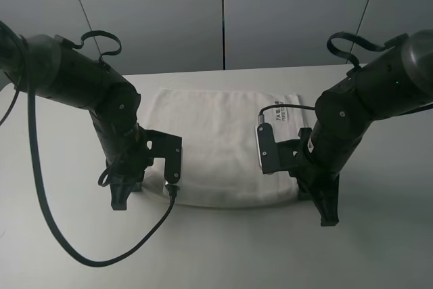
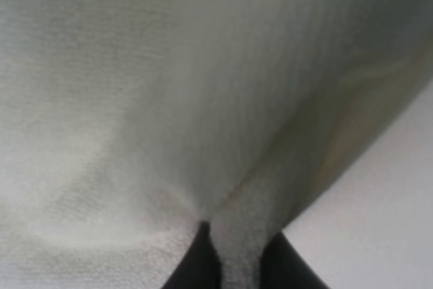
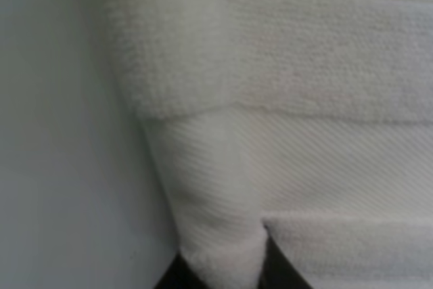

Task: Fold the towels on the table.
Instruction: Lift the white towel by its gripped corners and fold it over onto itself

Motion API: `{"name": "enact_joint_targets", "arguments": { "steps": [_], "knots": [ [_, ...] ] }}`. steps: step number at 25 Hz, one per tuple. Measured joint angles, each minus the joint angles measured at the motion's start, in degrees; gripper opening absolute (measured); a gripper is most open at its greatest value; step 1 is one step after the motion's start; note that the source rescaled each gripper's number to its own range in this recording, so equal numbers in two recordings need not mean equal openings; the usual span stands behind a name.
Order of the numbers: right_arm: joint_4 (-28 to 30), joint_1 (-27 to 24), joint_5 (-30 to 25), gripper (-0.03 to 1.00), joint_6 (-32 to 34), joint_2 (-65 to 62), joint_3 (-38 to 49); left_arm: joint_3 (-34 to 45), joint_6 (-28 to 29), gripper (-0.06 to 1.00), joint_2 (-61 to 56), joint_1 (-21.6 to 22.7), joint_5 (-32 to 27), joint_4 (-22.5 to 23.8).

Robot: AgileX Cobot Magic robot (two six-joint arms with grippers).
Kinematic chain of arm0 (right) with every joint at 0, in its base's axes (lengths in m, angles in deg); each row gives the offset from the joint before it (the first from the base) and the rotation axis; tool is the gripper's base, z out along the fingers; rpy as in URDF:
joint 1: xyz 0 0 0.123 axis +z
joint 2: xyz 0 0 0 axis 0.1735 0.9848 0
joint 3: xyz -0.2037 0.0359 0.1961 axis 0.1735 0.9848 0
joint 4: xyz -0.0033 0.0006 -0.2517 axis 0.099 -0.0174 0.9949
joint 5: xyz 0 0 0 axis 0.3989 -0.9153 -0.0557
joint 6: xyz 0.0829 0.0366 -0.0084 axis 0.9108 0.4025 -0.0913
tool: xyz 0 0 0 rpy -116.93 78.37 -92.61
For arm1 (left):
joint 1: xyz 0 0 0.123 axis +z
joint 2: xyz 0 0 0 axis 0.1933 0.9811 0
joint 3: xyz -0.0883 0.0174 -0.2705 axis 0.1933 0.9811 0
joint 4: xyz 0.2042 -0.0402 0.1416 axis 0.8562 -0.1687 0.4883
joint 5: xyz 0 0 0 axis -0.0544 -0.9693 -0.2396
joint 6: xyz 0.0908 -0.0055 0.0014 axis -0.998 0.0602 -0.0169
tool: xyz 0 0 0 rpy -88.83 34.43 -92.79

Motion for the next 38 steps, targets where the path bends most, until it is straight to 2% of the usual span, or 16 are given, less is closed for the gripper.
{"name": "enact_joint_targets", "arguments": {
  "steps": [7,14,18,23,29,31,38],
  "knots": [
    [-0.2,0.0,0.1,0.0,0.2,-0.2,0.1,0.0,0.1,0.01,-0.1,0.0,0.0,-0.1],
    [-4.5,0.0,0.6,0.0,0.2,-2.2,0.8,0.5,0.1,0.01,-1.7,0.0,-2.0,-1.9],
    [-7.4,0.0,-3.5,0.0,0.2,-4.8,1.6,1.1,0.5,0.01,-3.0,0.0,-5.7,-4.7],
    [-8.8,0.0,-8.7,0.0,0.2,-10.8,1.8,1.3,2.6,0.0,-6.9,0.0,-8.9,-5.3],
    [-13.6,0.0,-11.0,0.0,0.4,-15.9,1.9,1.4,6.8,0.0,-12.0,0.0,-10.2,-5.7],
    [-14.6,0.0,-11.6,0.0,1.8,-17.0,1.9,1.5,8.0,0.0,-13.6,0.0,-10.6,-6.3],
    [-15.0,0.0,-12.2,0.0,12.7,-21.5,2.0,1.5,14.7,0.0,-17.6,0.0,-10.1,-7.2]
  ]
}}
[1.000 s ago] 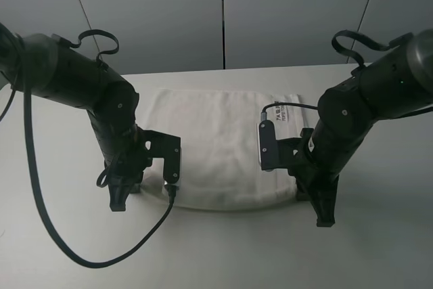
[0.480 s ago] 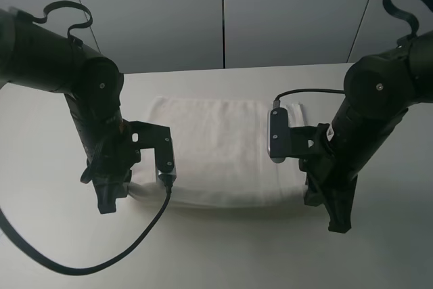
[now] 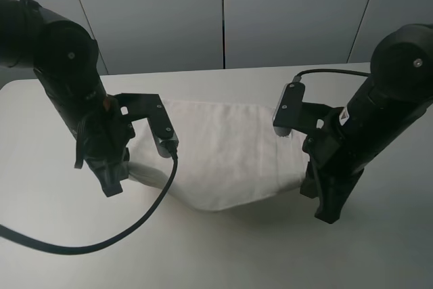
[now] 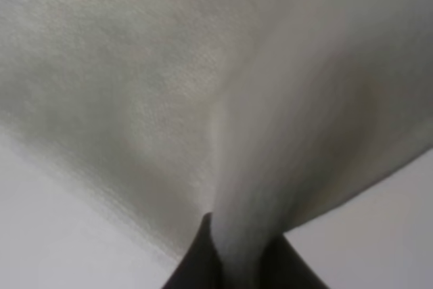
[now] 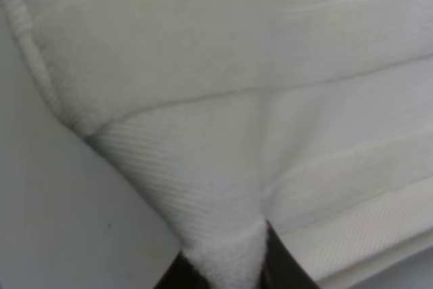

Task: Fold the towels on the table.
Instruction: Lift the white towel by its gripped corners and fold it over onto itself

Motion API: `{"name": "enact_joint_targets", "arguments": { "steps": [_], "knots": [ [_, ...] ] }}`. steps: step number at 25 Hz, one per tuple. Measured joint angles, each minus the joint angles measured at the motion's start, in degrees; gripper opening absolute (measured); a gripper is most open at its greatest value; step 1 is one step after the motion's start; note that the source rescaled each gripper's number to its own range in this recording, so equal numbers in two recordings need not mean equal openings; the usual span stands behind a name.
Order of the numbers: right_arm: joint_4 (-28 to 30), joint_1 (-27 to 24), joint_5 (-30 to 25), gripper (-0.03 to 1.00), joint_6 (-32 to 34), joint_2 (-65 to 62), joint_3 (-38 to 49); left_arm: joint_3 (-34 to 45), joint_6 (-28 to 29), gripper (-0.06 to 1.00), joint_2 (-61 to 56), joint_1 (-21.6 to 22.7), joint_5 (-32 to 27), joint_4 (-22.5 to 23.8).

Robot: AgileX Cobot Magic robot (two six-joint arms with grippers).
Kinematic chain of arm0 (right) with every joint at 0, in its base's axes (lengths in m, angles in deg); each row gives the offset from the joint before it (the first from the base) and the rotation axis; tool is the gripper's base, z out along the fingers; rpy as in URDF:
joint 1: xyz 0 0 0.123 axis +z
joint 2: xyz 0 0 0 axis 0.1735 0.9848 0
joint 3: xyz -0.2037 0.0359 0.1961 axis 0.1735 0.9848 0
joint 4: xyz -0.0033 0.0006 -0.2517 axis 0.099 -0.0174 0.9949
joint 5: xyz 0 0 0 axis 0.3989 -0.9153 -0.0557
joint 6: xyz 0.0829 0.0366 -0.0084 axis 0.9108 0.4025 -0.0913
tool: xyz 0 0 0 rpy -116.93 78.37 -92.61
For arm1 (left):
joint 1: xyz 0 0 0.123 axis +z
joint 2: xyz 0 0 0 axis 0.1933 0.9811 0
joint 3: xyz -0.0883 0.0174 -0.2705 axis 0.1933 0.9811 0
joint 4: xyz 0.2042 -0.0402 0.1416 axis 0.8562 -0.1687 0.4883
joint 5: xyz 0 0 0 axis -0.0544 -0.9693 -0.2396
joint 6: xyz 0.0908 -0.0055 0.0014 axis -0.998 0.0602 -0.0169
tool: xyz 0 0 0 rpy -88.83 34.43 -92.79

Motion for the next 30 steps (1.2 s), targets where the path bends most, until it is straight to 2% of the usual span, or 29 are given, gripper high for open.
{"name": "enact_joint_targets", "arguments": {
  "steps": [9,17,20,26,30],
  "knots": [
    [0.0,0.0,-0.4,0.0,14.8,-3.0,-1.2,0.0,9.4,0.0,-0.6,0.0,-0.5,-2.5],
    [0.4,0.0,-0.7,0.0,25.0,-3.2,-2.8,0.0,18.8,0.0,-0.6,0.0,3.3,-3.0],
    [4.0,0.0,-0.7,0.0,30.6,-3.2,-2.8,-0.4,21.9,0.0,-0.6,0.0,4.4,-3.1],
    [14.0,0.0,0.5,0.0,46.1,-3.2,-2.8,-1.8,26.4,0.0,-0.6,0.0,8.2,-3.2],
    [15.4,0.0,3.2,0.0,51.5,-3.2,-3.1,-1.8,29.4,0.0,-0.6,0.6,10.8,-3.4]
  ]
}}
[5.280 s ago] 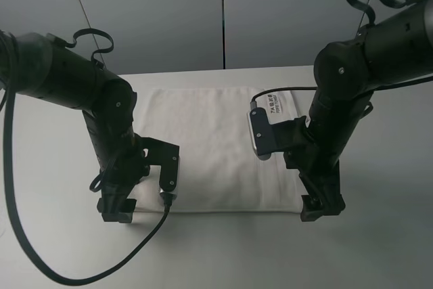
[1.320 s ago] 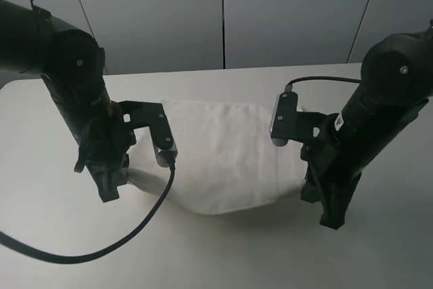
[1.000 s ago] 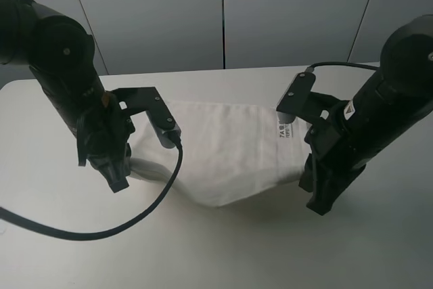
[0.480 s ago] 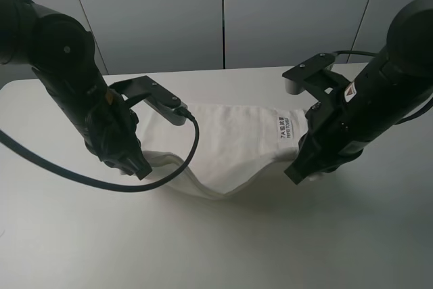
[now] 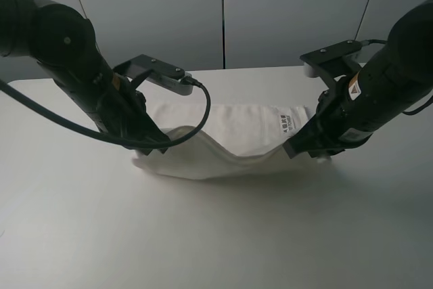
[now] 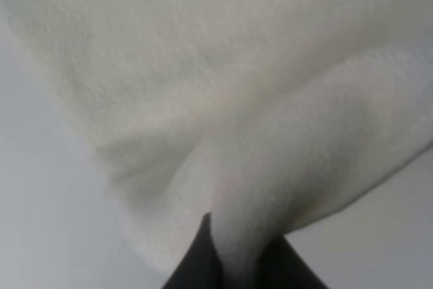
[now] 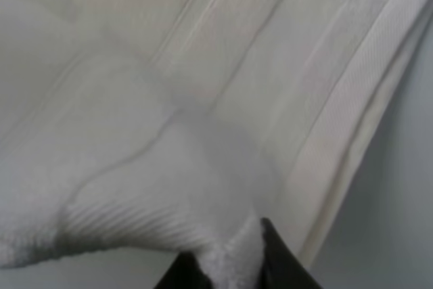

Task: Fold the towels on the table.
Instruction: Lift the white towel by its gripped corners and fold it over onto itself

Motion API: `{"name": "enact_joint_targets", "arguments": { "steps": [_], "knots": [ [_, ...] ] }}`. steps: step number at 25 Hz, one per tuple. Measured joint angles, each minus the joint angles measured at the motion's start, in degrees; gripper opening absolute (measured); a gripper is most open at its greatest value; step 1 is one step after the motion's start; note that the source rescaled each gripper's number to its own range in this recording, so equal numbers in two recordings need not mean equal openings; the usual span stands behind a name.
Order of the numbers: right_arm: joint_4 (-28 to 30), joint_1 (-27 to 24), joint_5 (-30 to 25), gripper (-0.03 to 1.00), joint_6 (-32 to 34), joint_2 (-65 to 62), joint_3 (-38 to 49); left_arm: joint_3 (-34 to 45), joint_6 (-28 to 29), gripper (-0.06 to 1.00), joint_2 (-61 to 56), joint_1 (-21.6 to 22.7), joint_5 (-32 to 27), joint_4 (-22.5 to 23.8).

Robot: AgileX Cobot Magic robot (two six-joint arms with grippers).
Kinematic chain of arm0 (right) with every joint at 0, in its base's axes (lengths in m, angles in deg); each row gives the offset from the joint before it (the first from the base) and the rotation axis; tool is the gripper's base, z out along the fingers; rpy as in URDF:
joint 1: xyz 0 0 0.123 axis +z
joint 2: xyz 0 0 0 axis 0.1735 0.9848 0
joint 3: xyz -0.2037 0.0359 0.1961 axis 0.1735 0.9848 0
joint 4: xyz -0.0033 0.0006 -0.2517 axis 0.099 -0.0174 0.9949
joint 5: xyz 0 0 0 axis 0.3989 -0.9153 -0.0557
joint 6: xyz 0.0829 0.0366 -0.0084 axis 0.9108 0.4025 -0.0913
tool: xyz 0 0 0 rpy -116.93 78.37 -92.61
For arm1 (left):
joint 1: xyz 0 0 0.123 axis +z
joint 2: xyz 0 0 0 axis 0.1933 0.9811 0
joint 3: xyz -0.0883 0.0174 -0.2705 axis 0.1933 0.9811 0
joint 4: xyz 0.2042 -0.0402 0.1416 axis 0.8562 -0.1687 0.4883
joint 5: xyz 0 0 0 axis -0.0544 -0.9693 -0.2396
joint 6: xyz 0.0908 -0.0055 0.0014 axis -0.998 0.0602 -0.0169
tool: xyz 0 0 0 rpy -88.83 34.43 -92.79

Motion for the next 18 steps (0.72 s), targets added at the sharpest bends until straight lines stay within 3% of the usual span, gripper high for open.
{"name": "enact_joint_targets", "arguments": {
  "steps": [7,14,18],
  "knots": [
    [5.3,0.0,4.7,0.0,8.1,0.0,0.0,0.0,1.1,0.0,0.0,2.5,2.6,-0.3],
    [21.0,0.0,7.5,0.0,19.2,1.2,0.0,0.0,2.2,0.0,0.0,2.8,6.8,-0.3],
    [26.0,0.0,8.8,0.0,23.3,3.6,0.0,0.0,2.2,0.0,0.0,2.8,8.3,0.5]
  ]
}}
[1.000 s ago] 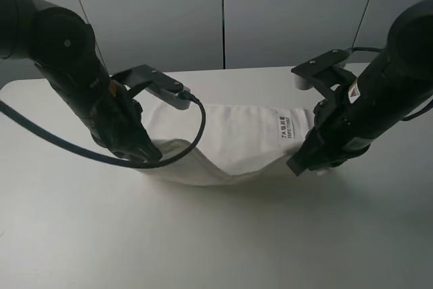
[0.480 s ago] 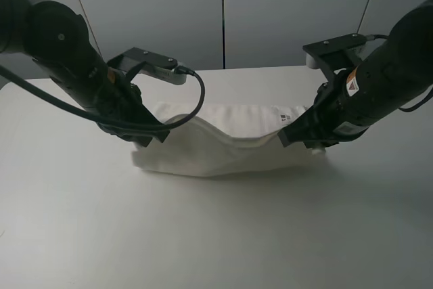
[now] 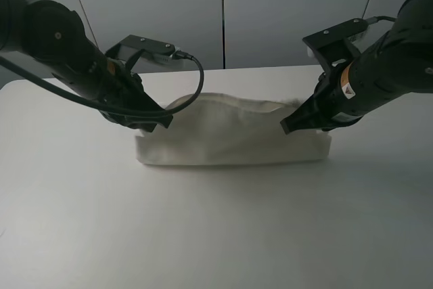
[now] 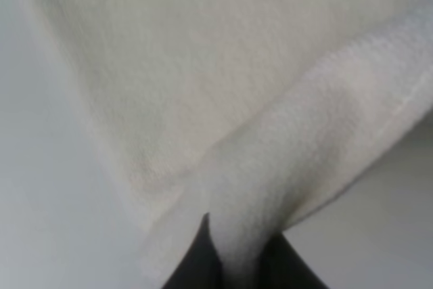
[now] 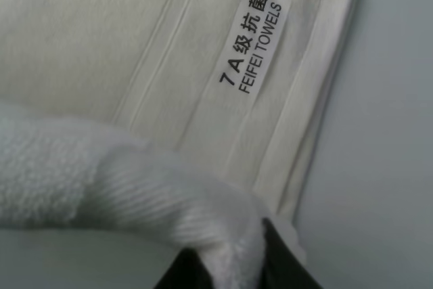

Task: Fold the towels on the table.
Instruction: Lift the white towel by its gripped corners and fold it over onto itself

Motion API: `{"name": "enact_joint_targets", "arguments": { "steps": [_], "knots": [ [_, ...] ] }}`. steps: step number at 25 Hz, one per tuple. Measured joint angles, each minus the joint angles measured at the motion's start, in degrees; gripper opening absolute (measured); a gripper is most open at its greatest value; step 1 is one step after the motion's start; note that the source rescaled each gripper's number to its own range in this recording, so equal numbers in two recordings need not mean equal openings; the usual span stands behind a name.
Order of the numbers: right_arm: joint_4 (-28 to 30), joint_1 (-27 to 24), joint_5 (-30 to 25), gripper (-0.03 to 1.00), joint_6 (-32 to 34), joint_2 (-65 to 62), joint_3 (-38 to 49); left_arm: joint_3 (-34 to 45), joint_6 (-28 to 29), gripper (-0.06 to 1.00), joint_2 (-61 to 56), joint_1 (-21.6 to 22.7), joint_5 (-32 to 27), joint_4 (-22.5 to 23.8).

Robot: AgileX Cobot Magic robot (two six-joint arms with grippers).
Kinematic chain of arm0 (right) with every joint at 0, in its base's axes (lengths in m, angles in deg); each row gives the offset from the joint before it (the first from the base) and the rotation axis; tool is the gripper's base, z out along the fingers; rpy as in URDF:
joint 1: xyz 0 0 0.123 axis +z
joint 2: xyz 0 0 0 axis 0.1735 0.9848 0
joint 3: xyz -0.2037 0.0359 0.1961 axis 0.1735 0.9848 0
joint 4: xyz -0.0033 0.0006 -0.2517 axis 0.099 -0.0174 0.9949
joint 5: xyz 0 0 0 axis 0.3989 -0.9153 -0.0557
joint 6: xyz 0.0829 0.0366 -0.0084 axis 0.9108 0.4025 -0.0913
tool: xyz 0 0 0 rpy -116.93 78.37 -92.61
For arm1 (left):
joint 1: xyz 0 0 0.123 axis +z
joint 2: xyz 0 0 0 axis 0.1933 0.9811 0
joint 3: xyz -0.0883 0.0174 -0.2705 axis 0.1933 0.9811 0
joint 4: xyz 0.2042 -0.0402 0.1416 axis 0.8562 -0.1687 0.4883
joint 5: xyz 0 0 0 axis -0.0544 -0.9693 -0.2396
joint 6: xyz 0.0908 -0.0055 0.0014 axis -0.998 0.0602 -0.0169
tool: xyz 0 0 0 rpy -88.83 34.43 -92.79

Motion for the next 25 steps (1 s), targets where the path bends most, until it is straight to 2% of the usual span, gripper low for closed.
{"name": "enact_joint_targets", "arguments": {
  "steps": [5,10,13,19,25],
  "knots": [
    [4.1,0.0,4.1,0.0,2.2,2.4,0.0,0.0,2.0,0.0,0.0,0.0,1.1,3.1],
    [14.7,0.0,5.1,0.0,12.1,3.4,0.0,0.0,11.9,0.0,0.0,0.0,1.6,14.6],
    [21.9,0.0,5.3,0.0,18.9,3.5,-0.1,0.0,15.9,0.0,0.0,0.0,2.2,18.4],
    [34.6,0.0,5.6,0.0,30.4,3.5,-0.1,0.0,17.8,0.0,1.1,0.0,3.0,19.6],
    [38.6,0.0,6.0,0.0,34.5,3.5,-0.1,0.0,18.1,0.0,3.5,0.0,4.0,20.4]
  ]
}}
